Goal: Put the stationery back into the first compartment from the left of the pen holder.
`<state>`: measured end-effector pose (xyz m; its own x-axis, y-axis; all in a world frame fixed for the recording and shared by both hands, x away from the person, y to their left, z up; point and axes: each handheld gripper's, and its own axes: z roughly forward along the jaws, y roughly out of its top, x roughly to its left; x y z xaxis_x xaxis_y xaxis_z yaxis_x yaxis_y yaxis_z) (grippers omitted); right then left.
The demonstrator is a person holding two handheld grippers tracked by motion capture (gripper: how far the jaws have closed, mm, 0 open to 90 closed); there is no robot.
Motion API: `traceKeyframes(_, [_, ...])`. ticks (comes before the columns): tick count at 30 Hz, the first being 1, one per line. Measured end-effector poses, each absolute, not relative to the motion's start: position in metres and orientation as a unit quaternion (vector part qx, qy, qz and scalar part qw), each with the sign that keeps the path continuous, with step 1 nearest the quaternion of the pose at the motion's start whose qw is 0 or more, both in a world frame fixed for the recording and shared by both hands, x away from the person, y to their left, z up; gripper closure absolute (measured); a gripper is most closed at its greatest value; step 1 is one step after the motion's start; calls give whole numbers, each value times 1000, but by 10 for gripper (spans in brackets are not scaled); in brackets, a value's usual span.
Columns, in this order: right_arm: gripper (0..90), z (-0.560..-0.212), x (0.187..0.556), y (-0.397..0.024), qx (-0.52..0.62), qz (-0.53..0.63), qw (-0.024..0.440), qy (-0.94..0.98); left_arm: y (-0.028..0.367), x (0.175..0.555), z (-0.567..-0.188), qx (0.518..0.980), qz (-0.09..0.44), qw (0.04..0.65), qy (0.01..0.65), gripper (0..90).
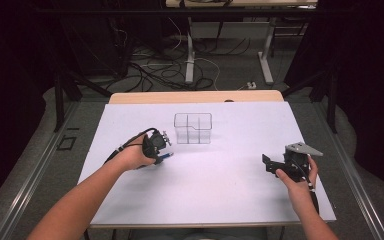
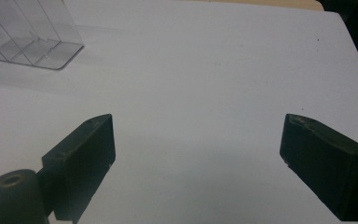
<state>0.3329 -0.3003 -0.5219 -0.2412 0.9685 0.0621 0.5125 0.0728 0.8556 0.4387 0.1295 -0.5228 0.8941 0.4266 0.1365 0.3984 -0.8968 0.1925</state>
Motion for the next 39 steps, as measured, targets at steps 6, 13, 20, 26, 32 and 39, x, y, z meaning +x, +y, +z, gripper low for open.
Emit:
traceKeyframes(6, [99, -522, 333, -300, 549, 404, 277, 677, 130, 440, -524, 971, 86, 75, 212, 685])
traceKeyframes(13, [99, -522, 333, -300, 544, 403, 279, 681, 126, 440, -525, 973, 83, 68, 207, 736])
traceKeyframes(20, [99, -522, 333, -301, 545, 404, 278, 680, 126, 440, -525, 973, 81, 67, 206, 772])
traceKeyframes(26, [99, -522, 333, -300, 544, 403, 279, 681, 126, 440, -525, 974, 80, 65, 202, 785])
traceKeyframes(32, [99, -522, 333, -301, 544, 404, 278, 680, 125, 440, -526, 974, 84, 65, 199, 787])
traceKeyframes(39, [99, -522, 333, -301, 544, 403, 279, 681, 125, 439, -526, 975, 84, 66, 196, 788])
